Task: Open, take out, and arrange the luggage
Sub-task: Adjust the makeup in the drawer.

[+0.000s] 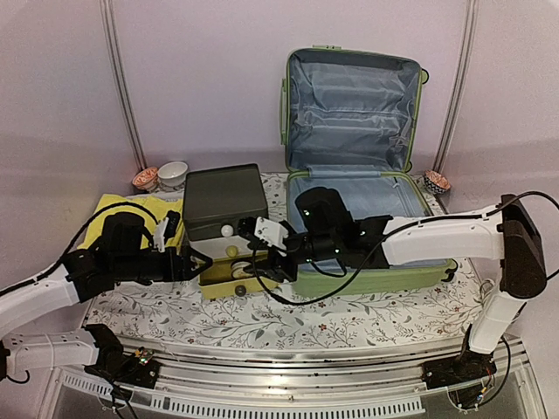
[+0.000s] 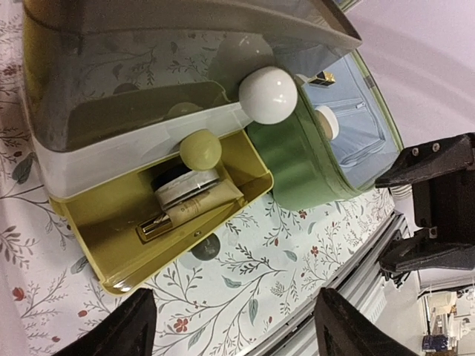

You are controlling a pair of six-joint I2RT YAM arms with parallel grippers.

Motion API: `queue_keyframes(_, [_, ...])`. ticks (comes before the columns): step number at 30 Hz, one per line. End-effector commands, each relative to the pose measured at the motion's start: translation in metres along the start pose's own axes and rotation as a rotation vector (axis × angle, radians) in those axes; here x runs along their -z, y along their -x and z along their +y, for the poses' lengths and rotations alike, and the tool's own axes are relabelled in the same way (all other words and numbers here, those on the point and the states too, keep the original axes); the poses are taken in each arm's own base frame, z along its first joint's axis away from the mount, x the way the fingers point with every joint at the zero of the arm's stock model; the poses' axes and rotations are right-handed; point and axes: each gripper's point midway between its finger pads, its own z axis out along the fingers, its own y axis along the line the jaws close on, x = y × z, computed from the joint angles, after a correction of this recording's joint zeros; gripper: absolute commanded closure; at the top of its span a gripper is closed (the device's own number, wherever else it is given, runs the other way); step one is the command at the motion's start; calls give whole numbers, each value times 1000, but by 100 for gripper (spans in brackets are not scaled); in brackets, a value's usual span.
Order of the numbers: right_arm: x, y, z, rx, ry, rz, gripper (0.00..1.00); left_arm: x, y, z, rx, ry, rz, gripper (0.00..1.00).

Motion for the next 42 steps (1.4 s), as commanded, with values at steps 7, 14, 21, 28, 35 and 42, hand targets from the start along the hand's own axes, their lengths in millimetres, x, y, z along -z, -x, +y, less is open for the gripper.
queue_keyframes(7, [10,-26,-27,-564,-21,90,43,-18,-7,-1,84,-54,-63,31])
queue_keyframes(14, [10,-20,-28,-905,27,51,28,-26,-2,8,60,27,-91,17])
queue_keyframes(21, [27,-23,-38,-920,-81,68,17,-38,0,12,54,155,-144,2])
queue_keyframes(28, [65,-46,-70,-989,-380,118,1,-50,-3,13,43,257,-140,2])
queue_keyframes(35, [95,-46,-79,-917,-461,84,1,-37,-7,46,145,417,-171,2])
queue_keyframes(42, [100,-47,-86,-893,-503,86,1,-40,-5,29,97,312,-171,2])
